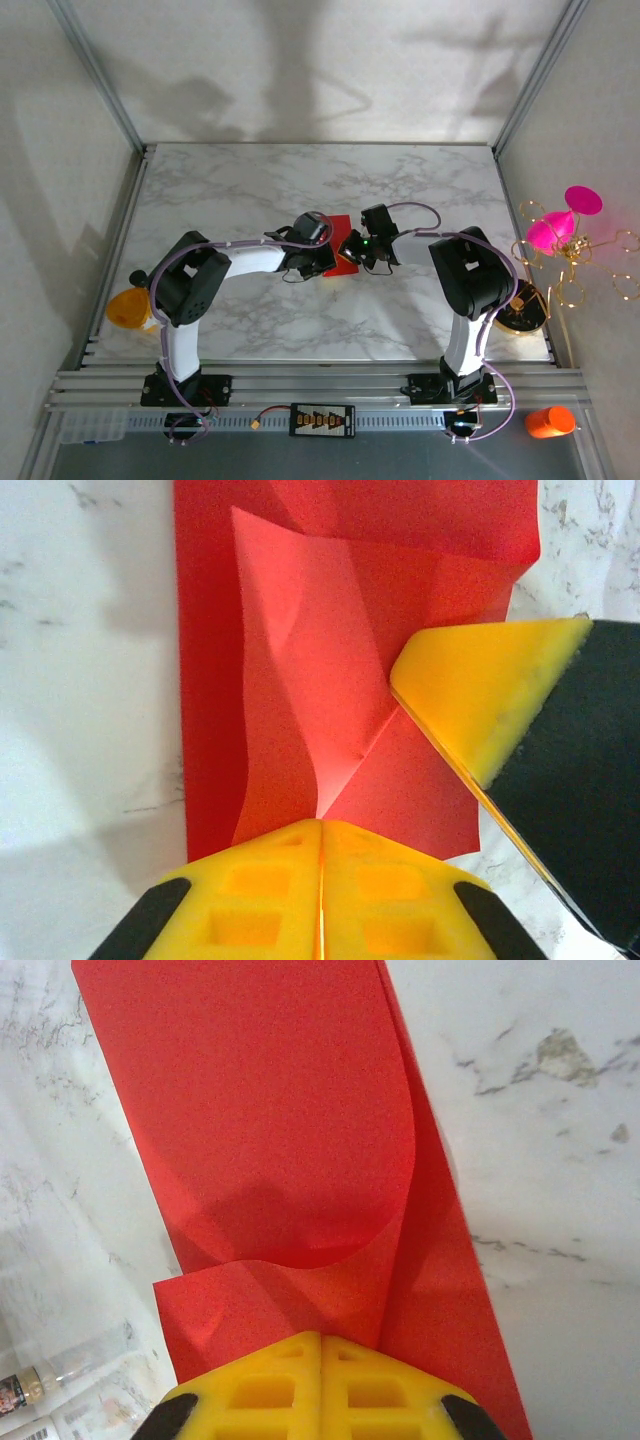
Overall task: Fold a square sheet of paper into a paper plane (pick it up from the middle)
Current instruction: Fold the triangle a second time at the center of the table.
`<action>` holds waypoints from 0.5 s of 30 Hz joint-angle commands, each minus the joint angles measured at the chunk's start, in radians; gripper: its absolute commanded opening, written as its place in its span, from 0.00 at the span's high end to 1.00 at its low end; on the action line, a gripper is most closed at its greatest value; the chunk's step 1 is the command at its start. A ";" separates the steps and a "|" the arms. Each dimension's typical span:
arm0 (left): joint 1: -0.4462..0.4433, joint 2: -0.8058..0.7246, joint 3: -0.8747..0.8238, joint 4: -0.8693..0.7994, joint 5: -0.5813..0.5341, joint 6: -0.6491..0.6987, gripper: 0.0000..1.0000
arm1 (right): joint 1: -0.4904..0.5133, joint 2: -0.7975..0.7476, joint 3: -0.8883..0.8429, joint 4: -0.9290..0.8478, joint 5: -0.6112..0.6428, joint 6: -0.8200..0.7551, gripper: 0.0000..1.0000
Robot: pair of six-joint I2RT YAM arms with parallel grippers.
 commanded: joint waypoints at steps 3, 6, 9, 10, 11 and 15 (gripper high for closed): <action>0.010 0.013 -0.005 -0.016 -0.023 0.007 0.91 | -0.008 0.058 -0.029 -0.124 0.079 0.001 1.00; 0.010 0.015 -0.010 -0.015 -0.025 0.008 0.91 | -0.008 0.058 -0.026 -0.124 0.080 0.000 1.00; 0.011 0.020 -0.013 -0.022 -0.032 0.011 0.91 | -0.007 0.058 -0.026 -0.125 0.080 0.000 0.99; 0.012 0.021 -0.014 -0.024 -0.037 0.011 0.91 | -0.008 0.058 -0.027 -0.126 0.079 0.000 0.99; 0.012 0.021 -0.015 -0.026 -0.038 0.011 0.91 | -0.008 0.060 -0.028 -0.126 0.080 0.001 0.99; 0.012 0.024 -0.021 -0.030 -0.047 0.012 0.92 | -0.008 0.058 -0.029 -0.126 0.080 0.000 0.99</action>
